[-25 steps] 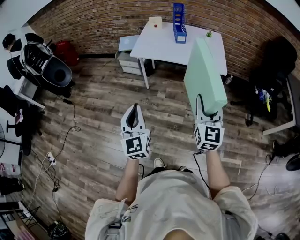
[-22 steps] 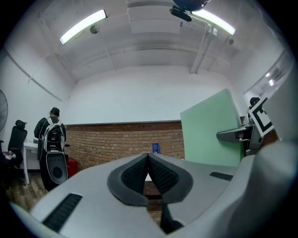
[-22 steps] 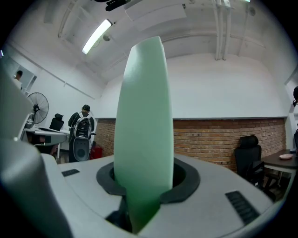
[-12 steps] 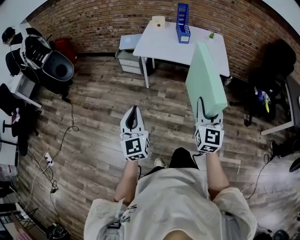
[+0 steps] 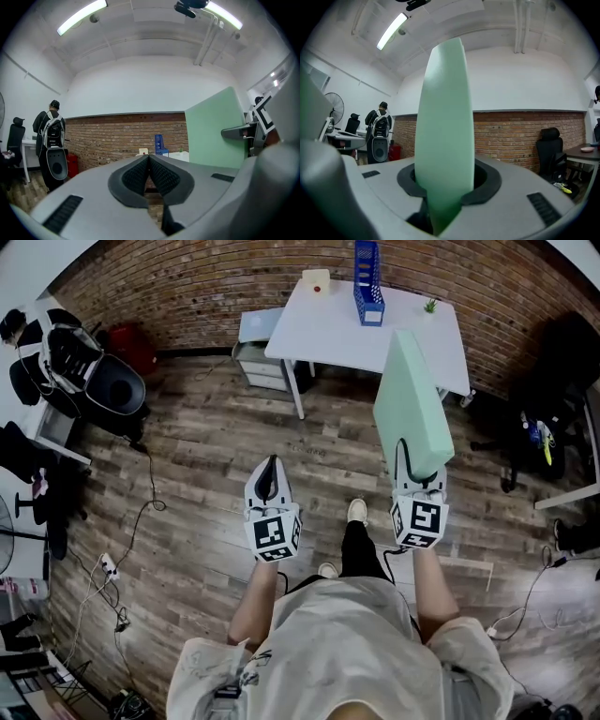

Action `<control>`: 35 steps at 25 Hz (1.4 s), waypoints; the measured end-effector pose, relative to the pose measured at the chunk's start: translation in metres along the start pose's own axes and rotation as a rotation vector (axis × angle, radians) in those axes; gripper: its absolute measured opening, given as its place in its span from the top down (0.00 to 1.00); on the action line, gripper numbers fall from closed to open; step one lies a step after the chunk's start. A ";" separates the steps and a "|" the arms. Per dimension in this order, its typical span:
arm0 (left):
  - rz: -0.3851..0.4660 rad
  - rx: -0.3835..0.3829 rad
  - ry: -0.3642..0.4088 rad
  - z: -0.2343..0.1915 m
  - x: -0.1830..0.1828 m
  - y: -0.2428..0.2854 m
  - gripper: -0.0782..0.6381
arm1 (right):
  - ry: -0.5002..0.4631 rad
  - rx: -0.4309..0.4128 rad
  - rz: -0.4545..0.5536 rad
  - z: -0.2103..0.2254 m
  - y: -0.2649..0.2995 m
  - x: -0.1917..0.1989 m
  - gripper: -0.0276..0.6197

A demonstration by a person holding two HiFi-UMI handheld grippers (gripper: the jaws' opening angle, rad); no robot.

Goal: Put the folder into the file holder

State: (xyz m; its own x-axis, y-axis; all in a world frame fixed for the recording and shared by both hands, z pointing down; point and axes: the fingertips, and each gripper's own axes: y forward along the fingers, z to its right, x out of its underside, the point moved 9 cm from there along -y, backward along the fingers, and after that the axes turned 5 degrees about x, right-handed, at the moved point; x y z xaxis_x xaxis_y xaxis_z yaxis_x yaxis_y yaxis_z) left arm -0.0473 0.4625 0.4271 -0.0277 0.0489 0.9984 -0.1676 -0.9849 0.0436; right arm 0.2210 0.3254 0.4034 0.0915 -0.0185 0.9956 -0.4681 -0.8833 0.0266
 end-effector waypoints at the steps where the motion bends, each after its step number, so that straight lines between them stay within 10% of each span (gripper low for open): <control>1: -0.005 0.004 0.002 0.001 0.000 0.009 0.87 | 0.005 0.003 -0.006 0.003 0.007 0.003 0.73; 35: -0.090 0.165 0.029 0.067 -0.014 0.378 0.87 | 0.108 0.140 -0.077 0.161 0.285 0.028 0.73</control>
State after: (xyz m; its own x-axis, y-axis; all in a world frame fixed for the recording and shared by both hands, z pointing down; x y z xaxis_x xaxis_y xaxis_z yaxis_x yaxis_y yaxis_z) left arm -0.0445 0.0784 0.4321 -0.0483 0.1408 0.9889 -0.0070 -0.9900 0.1407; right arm 0.2320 -0.0024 0.4245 0.0241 0.0958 0.9951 -0.3361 -0.9367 0.0983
